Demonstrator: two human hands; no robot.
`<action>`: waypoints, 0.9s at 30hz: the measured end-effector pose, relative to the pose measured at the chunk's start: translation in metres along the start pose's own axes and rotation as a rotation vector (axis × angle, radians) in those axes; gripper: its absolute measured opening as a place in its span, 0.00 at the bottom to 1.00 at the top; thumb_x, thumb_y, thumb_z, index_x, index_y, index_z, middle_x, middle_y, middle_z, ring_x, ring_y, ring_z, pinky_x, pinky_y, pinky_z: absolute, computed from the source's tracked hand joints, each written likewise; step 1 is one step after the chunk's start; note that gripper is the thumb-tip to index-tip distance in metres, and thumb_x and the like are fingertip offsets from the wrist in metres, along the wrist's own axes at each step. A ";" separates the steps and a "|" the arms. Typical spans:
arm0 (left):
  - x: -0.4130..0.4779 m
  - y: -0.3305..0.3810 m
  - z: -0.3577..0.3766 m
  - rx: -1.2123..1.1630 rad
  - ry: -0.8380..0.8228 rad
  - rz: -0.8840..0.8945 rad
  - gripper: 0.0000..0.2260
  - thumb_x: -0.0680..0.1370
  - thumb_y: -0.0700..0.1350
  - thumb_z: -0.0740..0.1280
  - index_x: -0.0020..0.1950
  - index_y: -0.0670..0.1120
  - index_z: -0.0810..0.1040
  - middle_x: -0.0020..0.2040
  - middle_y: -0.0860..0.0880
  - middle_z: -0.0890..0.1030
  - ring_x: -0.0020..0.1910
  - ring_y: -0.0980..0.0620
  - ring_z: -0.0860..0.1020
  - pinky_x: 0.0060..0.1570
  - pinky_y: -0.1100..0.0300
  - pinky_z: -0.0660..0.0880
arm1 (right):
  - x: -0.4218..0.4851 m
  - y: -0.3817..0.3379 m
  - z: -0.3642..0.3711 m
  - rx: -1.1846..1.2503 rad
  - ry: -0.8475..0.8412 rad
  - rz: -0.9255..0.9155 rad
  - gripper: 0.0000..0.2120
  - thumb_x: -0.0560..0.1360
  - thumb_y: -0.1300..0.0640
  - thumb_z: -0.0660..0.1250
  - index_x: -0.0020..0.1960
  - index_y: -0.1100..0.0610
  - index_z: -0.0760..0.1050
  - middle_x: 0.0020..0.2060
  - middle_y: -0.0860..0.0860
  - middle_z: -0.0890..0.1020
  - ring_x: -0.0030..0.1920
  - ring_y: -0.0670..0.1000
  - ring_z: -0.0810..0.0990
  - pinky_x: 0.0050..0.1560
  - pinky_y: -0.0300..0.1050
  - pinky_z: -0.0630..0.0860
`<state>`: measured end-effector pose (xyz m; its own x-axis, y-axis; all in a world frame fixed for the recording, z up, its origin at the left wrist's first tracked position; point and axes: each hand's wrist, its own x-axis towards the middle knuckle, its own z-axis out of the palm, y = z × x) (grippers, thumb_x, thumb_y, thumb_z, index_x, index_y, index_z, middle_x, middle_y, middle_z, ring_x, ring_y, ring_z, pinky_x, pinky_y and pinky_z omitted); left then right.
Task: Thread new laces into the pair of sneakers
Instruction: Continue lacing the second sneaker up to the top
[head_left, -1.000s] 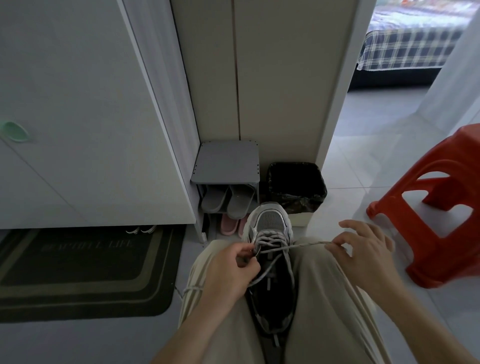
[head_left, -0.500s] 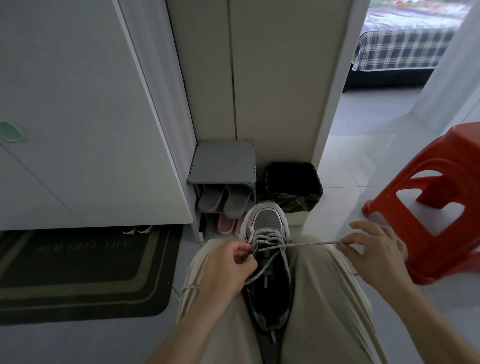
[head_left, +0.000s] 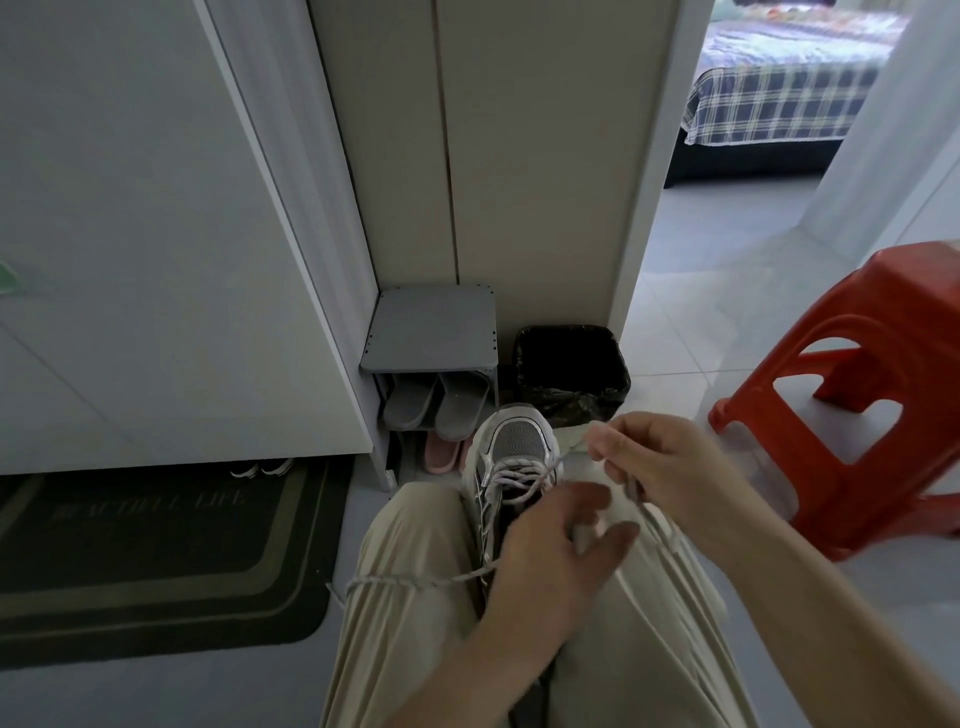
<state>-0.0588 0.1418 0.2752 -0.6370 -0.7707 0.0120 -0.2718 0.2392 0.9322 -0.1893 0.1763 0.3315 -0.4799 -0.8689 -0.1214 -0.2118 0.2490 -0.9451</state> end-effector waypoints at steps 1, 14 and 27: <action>0.002 0.002 0.006 -0.041 -0.043 -0.012 0.09 0.72 0.51 0.70 0.51 0.54 0.79 0.46 0.58 0.81 0.45 0.63 0.78 0.45 0.63 0.76 | 0.001 -0.001 0.005 0.086 -0.015 0.022 0.11 0.75 0.54 0.66 0.38 0.60 0.79 0.27 0.52 0.77 0.25 0.45 0.70 0.27 0.37 0.65; 0.001 -0.015 -0.043 -0.187 -0.109 -0.180 0.08 0.81 0.38 0.60 0.50 0.46 0.78 0.31 0.54 0.79 0.31 0.57 0.77 0.41 0.59 0.77 | 0.022 0.051 -0.024 -0.606 0.277 -0.114 0.08 0.77 0.56 0.64 0.42 0.57 0.77 0.33 0.46 0.78 0.34 0.45 0.74 0.33 0.37 0.69; 0.018 -0.006 -0.055 0.362 0.033 -0.065 0.11 0.71 0.58 0.71 0.43 0.52 0.77 0.38 0.56 0.80 0.37 0.62 0.77 0.39 0.61 0.76 | 0.010 0.046 0.028 -0.583 -0.174 -0.254 0.15 0.79 0.45 0.57 0.41 0.51 0.76 0.32 0.46 0.80 0.33 0.43 0.75 0.40 0.46 0.74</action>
<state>-0.0290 0.0936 0.2903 -0.5883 -0.8083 -0.0256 -0.5523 0.3784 0.7428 -0.1795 0.1672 0.2784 -0.2198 -0.9755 -0.0094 -0.7504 0.1752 -0.6373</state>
